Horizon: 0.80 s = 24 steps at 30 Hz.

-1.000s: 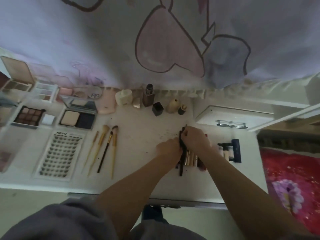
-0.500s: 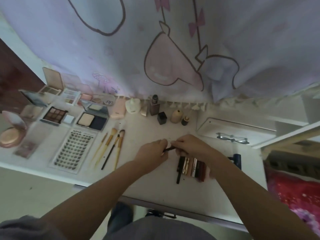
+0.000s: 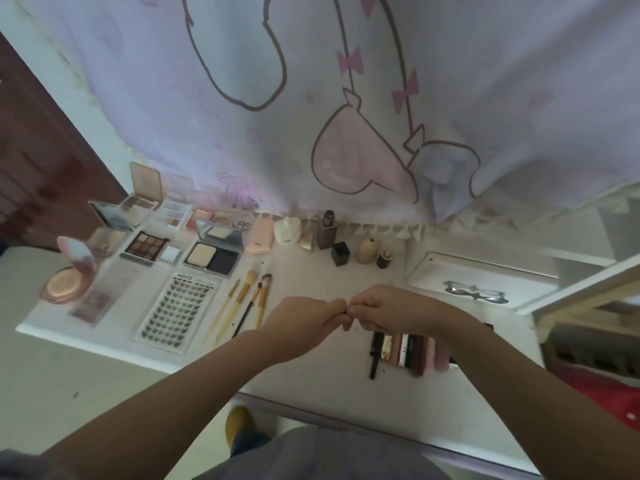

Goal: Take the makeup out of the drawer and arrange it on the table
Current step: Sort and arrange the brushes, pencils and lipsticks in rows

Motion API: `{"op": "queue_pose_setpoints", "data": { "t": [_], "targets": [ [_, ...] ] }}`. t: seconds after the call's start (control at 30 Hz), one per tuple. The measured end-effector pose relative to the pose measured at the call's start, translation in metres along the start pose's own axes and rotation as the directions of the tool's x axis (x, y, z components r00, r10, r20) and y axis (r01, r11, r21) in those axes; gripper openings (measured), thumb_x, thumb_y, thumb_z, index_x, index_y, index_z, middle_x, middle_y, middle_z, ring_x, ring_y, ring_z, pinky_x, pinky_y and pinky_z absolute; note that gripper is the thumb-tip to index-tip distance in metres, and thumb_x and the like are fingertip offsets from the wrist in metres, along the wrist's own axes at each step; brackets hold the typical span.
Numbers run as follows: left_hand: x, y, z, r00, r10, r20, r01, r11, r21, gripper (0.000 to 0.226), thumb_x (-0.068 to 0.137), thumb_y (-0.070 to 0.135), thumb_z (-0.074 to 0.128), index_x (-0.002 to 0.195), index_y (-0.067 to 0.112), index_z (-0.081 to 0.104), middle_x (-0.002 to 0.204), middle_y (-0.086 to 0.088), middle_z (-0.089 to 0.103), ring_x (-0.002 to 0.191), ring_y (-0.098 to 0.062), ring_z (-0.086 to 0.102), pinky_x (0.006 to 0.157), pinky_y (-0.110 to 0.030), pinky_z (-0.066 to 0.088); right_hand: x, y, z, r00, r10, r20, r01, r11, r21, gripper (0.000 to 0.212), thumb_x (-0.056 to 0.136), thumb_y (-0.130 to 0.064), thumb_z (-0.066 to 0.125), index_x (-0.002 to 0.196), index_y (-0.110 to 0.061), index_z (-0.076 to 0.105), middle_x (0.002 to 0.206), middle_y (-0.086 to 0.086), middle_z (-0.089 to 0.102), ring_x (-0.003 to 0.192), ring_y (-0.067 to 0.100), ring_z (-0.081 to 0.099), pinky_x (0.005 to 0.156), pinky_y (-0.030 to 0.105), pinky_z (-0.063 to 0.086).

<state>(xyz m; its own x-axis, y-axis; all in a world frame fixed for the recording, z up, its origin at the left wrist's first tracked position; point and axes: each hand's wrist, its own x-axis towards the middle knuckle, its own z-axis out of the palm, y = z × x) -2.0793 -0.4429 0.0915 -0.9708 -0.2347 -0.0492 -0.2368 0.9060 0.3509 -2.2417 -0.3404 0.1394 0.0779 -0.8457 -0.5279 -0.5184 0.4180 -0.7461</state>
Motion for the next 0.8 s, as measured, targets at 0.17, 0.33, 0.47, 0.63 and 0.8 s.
{"op": "queue_pose_setpoints", "data": {
  "t": [0.17, 0.33, 0.47, 0.63, 0.8],
  "targets": [
    [-0.011, -0.008, 0.011, 0.984, -0.118, 0.132, 0.134, 0.985, -0.112, 0.028, 0.099, 0.044, 0.028, 0.101, 0.024, 0.047, 0.065, 0.009, 0.045, 0.059, -0.014, 0.045, 0.053, -0.029, 0.029, 0.015, 0.008, 0.009, 0.997, 0.043, 0.06, -0.04, 0.998, -0.049, 0.027, 0.1, -0.029, 0.04, 0.084, -0.028, 0.062, 0.046, -0.018, 0.049, 0.04, -0.001, 0.037, 0.045, 0.012, 0.033],
    [-0.022, -0.052, 0.019, 0.854, -0.432, 0.289, 0.518, 0.669, -0.533, 0.015, 0.1, 0.02, 0.034, 0.097, 0.009, 0.045, 0.071, -0.005, 0.051, 0.059, -0.021, 0.048, 0.057, -0.031, 0.043, 0.034, 0.032, 0.005, 0.962, 0.259, -0.086, -0.249, 0.962, 0.112, 0.025, 0.101, -0.026, 0.033, 0.091, -0.018, 0.054, 0.078, -0.006, 0.07, 0.061, 0.004, 0.06, 0.054, 0.019, 0.043],
    [-0.008, -0.074, 0.032, 0.691, -0.659, 0.295, 0.671, 0.435, -0.6, 0.018, 0.094, 0.017, 0.05, 0.09, 0.004, 0.061, 0.085, -0.011, 0.067, 0.073, -0.021, 0.064, 0.076, -0.033, 0.054, 0.074, 0.032, 0.041, 0.913, 0.383, -0.142, -0.344, 0.909, 0.237, 0.019, 0.1, -0.026, 0.035, 0.091, -0.016, 0.048, 0.083, -0.005, 0.071, 0.07, 0.008, 0.064, 0.057, 0.021, 0.046],
    [0.014, -0.1, 0.046, 0.706, -0.65, 0.28, 0.706, 0.675, -0.214, 0.032, 0.092, 0.031, 0.052, 0.109, 0.006, 0.062, 0.127, -0.013, 0.055, 0.11, -0.023, 0.055, 0.093, -0.034, 0.047, 0.128, 0.016, 0.087, 0.818, 0.373, -0.438, -0.429, 0.903, -0.033, 0.028, 0.099, -0.034, 0.037, 0.084, -0.013, 0.048, 0.077, 0.002, 0.053, 0.074, 0.019, 0.05, 0.066, 0.03, 0.038],
    [0.022, -0.127, 0.056, 0.712, -0.649, 0.268, 0.663, 0.747, 0.05, 0.049, 0.088, 0.045, 0.049, 0.125, 0.013, 0.043, 0.13, -0.011, 0.035, 0.107, -0.025, 0.051, 0.098, -0.038, 0.035, 0.158, 0.006, 0.104, 0.759, 0.424, -0.494, -0.529, 0.844, -0.089, 0.031, 0.099, -0.038, 0.031, 0.088, -0.016, 0.049, 0.087, 0.005, 0.054, 0.086, 0.024, 0.057, 0.069, 0.03, 0.042]
  ]
}}
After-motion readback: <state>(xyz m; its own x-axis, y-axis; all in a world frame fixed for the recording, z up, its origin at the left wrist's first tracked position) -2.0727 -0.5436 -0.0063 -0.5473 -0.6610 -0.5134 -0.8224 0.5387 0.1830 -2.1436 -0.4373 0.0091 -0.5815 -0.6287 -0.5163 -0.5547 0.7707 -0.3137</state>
